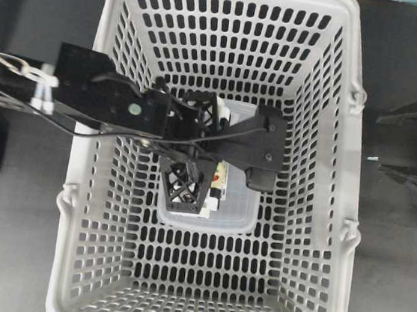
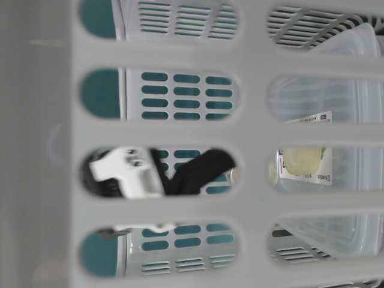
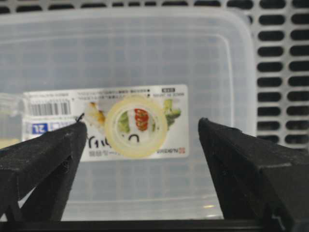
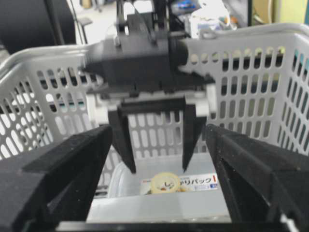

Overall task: Pick up the cellophane tape from the shopping basket with the left arm.
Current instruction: 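Lower the open left gripper over the clear tape roll, then close the left gripper on the tape roll's rim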

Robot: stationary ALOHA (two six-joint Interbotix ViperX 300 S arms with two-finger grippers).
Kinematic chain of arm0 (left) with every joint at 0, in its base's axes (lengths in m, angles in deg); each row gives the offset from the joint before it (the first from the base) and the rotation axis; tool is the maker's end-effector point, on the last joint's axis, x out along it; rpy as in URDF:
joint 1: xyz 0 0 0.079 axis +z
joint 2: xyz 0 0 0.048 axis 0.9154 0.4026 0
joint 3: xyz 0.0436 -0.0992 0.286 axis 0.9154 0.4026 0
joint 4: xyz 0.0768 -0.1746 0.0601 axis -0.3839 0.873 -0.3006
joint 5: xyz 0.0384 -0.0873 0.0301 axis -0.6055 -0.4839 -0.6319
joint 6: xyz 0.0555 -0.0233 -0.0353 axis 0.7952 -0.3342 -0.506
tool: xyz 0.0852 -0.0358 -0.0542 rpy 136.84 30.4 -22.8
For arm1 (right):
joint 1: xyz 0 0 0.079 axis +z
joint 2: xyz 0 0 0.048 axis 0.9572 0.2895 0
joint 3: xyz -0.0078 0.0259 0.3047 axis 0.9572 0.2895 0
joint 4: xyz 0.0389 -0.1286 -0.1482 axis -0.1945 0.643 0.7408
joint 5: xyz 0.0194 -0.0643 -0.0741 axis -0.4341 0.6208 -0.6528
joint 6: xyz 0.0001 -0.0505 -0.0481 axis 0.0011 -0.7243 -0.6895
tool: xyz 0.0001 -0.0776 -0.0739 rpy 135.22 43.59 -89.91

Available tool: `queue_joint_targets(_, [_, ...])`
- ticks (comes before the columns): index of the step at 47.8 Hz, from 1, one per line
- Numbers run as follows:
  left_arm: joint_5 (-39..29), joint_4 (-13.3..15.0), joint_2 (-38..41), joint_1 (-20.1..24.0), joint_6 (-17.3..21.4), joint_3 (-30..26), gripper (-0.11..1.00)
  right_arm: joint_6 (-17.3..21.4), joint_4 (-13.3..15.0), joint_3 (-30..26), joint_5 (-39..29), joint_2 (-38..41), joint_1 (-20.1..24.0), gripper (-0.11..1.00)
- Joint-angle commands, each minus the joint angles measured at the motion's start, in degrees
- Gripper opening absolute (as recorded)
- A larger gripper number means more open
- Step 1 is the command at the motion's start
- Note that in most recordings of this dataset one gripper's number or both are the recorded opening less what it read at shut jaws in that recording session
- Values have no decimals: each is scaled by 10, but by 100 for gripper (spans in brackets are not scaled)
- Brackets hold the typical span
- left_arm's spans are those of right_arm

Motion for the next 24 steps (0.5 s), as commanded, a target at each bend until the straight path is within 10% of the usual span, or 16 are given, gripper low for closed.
queue_joint_targets(1, [3,-1,2,-3,1,-5,90,0,-2,-6,4,-1,0,76])
queue_joint_targets(24, [18,-1,29,1,1,24,90,0,-2,0,3,-4,1,76])
